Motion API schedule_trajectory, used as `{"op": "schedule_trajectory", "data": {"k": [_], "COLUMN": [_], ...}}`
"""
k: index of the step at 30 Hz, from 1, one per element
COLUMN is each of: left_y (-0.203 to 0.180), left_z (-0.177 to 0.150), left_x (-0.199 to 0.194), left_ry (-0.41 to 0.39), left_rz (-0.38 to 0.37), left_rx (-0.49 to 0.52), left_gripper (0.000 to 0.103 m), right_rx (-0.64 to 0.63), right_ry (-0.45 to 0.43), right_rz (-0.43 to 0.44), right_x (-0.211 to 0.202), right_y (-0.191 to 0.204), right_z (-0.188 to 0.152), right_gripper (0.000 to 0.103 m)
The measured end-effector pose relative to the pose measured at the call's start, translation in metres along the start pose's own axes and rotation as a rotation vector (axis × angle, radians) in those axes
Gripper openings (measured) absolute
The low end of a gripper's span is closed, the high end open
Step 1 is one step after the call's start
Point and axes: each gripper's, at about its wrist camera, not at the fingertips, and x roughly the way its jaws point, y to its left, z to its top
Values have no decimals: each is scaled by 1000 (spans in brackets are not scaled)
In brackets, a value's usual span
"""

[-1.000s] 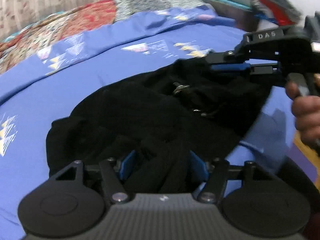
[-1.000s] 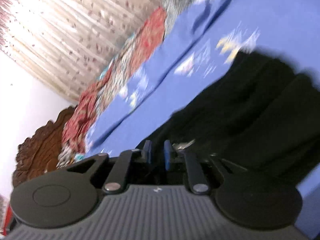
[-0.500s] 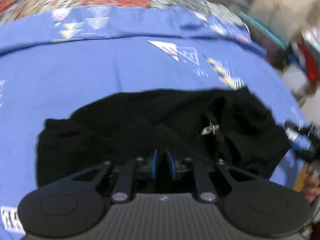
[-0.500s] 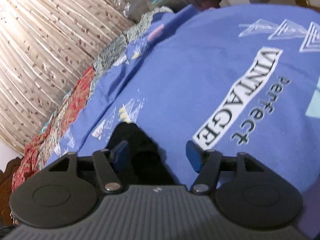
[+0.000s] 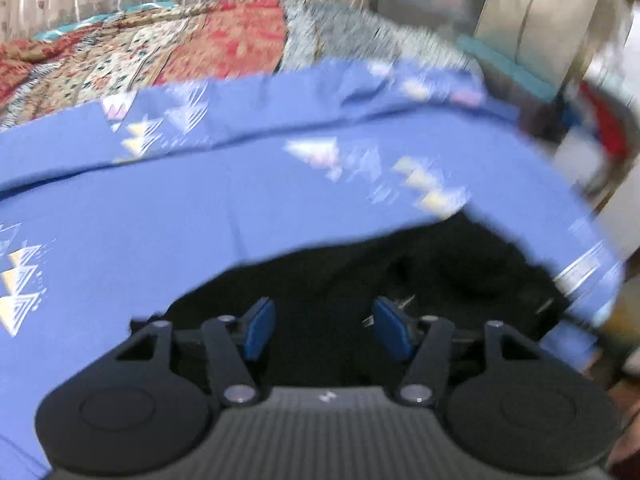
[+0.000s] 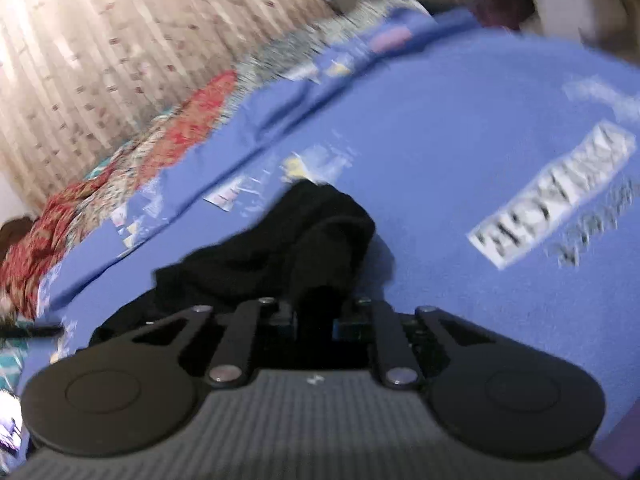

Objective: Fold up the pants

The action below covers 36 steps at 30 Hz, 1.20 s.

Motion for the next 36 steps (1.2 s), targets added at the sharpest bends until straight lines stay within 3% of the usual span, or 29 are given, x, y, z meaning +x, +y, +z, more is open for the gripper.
{"op": "schedule_trajectory", "data": {"k": [1,3,7,8,11,13,14,15,17,21,25,28,31,34,36], "left_y": [-4,-22,-75,-92,-123,-129,-128,-120,-89,-16,51,94,122,138,140], "left_z": [11,27,45,45,42,39,35,34,39,29,-7,-45,-85,-115,-119], "left_x": [-8,-16,2,11,43,61,62,63,51,-7,-42,-33,-10,12,15], "left_ry": [-8,-21,51,79,171,224,235,239,211,97,30,64,124,136,112], "left_rz": [-46,-91,-129,-127,-81,-63,-50,-25,-48,-144,-140,-94,-59,-70,-85], "left_rx": [-8,18,129,172,237,265,273,258,179,-19,-156,-281,-378,-473,-496], "left_gripper": [66,87,96,101,100,74,37,21,17,16,17,18,21,31,34], "right_rx": [-40,-132,-317,-364,-478,-560,-601,-643,-695,-674,-693,-764,-794,-813,-785], "right_ry": [-19,-58,-100,-103,-103,-106,-110,-115,-118,-118,-58,36,205,317,341], "right_rz": [9,28,44,45,53,60,65,74,94,243,415,484,527,536,554], "right_x": [-2,-7,-6,-6,-4,-8,-10,-11,-15,-26,-28,-13,12,29,29], "right_y": [10,34,75,83,104,117,122,128,140,154,180,198,204,199,195], "right_z": [0,-1,-8,-11,-20,-27,-31,-34,-37,-30,-36,-56,-76,-86,-79], "right_gripper": [17,17,17,17,17,17,17,17,17,17,17,18,23,23,28]}}
